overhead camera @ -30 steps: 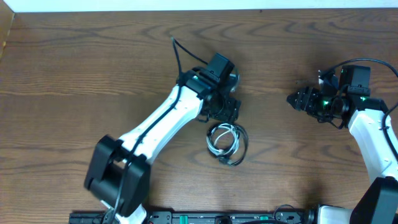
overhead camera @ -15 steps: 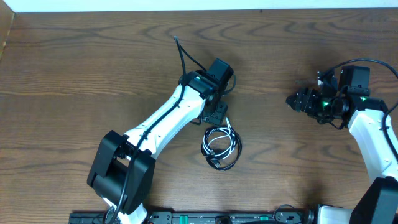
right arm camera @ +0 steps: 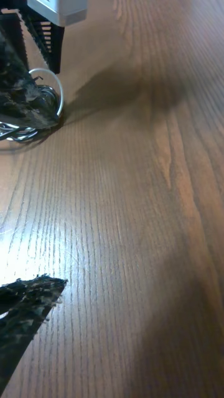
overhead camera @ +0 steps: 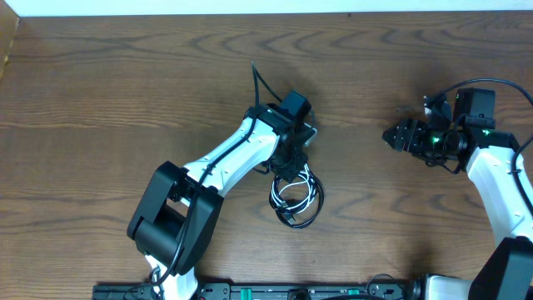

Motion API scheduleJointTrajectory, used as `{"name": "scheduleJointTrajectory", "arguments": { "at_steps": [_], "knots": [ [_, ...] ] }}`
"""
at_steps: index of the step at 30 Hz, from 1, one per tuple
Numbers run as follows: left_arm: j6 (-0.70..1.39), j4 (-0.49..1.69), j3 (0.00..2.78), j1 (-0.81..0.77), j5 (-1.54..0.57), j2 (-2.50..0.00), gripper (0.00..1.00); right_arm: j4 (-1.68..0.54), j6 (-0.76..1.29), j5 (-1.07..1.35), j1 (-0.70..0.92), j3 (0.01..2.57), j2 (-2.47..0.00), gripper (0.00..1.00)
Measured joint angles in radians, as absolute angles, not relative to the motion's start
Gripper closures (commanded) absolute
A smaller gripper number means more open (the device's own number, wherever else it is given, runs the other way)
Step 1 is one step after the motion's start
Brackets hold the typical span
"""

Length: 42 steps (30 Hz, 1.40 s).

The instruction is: Untangle cables

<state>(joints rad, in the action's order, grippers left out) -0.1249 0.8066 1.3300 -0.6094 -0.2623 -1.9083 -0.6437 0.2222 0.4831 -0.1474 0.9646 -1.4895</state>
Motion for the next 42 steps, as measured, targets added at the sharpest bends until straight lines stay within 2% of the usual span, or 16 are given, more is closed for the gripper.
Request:
{"name": "scheduleJointTrajectory", "arguments": {
  "at_steps": [10,17,19,20,22,24,28,31,36,42],
  "knots": [
    [-0.192,0.739,1.330,-0.610,-0.297,-1.974,0.61,-0.648,0.222,0.483,-0.147,0.965,-1.489,0.27],
    [-0.207,0.732,1.330,-0.609,-0.279,-2.011,0.80,-0.650,0.222,0.483,-0.147,0.965,-1.489,0.27],
    [-0.208,0.727,1.330,-0.609,-0.279,-2.011,0.81,-0.651,0.222,0.483,-0.147,0.965,-1.489,0.27],
    [-0.210,0.723,1.330,-0.610,-0.278,-2.011,0.85,-0.650,0.222,0.483,-0.147,0.965,-1.489,0.27],
    [-0.211,0.713,1.330,-0.609,-0.276,-2.011,0.86,-0.651,0.222,0.483,-0.147,0.965,-1.489,0.27],
    [-0.210,0.708,1.330,-0.609,-0.274,-2.011,0.92,-0.650,0.222,0.483,-0.147,0.965,-1.489,0.27],
    [-0.205,0.708,1.330,-0.610,-0.274,-2.011,0.93,-0.649,0.222,0.491,-0.147,0.965,-1.489,0.28],
    [-0.162,0.707,1.330,-0.609,-0.271,-2.011,0.93,-0.643,0.221,0.526,-0.147,0.965,-1.489,0.33],
    [0.021,0.709,1.354,-0.578,-0.249,-1.995,0.93,-0.627,0.204,0.642,-0.146,0.965,-1.489,0.37],
    [0.209,0.695,1.416,-0.525,-0.250,-1.801,0.93,-0.611,0.200,0.730,-0.102,0.965,-1.451,0.37]
  ]
}}
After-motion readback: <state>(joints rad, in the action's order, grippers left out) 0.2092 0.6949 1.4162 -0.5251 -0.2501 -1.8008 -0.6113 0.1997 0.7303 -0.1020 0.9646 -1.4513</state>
